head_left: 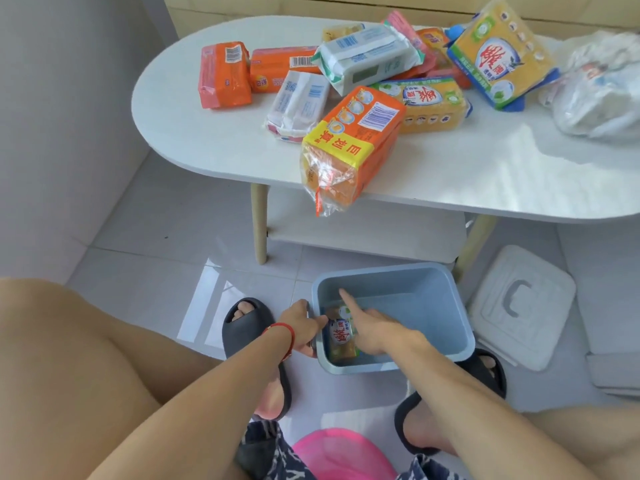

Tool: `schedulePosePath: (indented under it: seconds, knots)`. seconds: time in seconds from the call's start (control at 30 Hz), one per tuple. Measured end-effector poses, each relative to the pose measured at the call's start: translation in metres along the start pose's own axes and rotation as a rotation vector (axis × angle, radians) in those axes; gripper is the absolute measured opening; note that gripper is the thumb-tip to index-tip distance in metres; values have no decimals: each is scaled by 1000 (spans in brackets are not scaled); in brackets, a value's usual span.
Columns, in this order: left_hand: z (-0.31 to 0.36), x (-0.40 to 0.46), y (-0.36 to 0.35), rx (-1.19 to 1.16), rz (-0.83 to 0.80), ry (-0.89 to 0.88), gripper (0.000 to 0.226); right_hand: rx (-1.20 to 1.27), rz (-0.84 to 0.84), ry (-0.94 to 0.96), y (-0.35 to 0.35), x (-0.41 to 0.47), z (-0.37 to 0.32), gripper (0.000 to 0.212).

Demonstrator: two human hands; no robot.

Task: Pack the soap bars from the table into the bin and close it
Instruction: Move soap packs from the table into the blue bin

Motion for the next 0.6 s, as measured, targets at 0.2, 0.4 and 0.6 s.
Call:
schedulePosePath:
  seconds: [0.2, 0.4, 0.6]
  knots:
    - [3, 0, 4, -20, 74, 20, 13, 138, 156, 291, 126, -123, -72, 21]
    - [7, -3, 6, -53, 83, 37, 12, -82, 1068, 686, 201, -182, -112, 28]
    - [4, -8, 7, -57, 69, 55, 12, -664, 633, 444, 224, -127, -105, 98]
Point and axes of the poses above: each hand's wrist, its own x-axis towards the middle knuckle, its own y-axis out of the back of the hand, z = x × y, the point moved 1 cm from there along x, towards the middle knuckle, and after that the axes turned 13 degrees about y, right-handed, at the moved point
